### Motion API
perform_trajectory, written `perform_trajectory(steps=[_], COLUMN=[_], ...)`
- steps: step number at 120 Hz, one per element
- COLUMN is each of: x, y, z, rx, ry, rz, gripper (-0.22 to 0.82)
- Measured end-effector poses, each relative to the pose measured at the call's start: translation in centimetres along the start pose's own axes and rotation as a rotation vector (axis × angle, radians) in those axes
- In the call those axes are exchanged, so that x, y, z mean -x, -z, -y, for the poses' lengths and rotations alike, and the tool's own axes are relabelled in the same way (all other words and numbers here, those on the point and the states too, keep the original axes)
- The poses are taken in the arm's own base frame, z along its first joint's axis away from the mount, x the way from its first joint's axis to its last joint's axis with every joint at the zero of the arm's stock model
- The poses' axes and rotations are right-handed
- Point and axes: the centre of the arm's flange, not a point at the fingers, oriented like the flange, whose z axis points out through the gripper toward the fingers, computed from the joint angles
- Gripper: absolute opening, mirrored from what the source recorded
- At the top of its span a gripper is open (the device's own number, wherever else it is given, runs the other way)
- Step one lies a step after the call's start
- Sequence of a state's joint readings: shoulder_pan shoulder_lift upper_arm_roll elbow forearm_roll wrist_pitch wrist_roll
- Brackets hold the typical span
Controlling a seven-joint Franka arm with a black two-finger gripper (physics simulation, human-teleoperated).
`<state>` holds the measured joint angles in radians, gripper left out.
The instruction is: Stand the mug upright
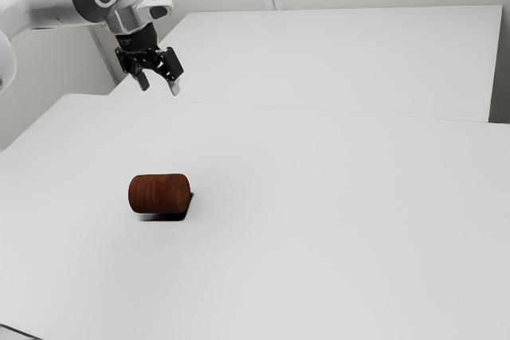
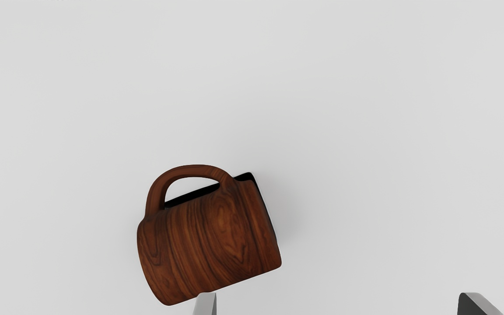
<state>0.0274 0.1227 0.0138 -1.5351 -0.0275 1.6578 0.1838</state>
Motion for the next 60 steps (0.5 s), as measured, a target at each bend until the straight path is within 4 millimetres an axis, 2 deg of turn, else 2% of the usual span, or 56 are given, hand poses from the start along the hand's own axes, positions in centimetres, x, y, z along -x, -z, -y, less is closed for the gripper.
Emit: perform_trajectory(steps=[16,37,50,55,60], x=[0.2,0.2,0.9,1.4,2.0], y=[0.6,0.4,1.3,1.7,1.6], z=[0.0,-1.1,-1.5,-1.1,0.4], rx=[-0.003,0.007,0.032,0.064,0.118], ry=[0.001,-0.013,-0.007,0.006,0.035], rz=[-0.011,0.000,-0.007,-0.008,0.000], gripper=[0.60,0.60,0.60,0.60,0.60])
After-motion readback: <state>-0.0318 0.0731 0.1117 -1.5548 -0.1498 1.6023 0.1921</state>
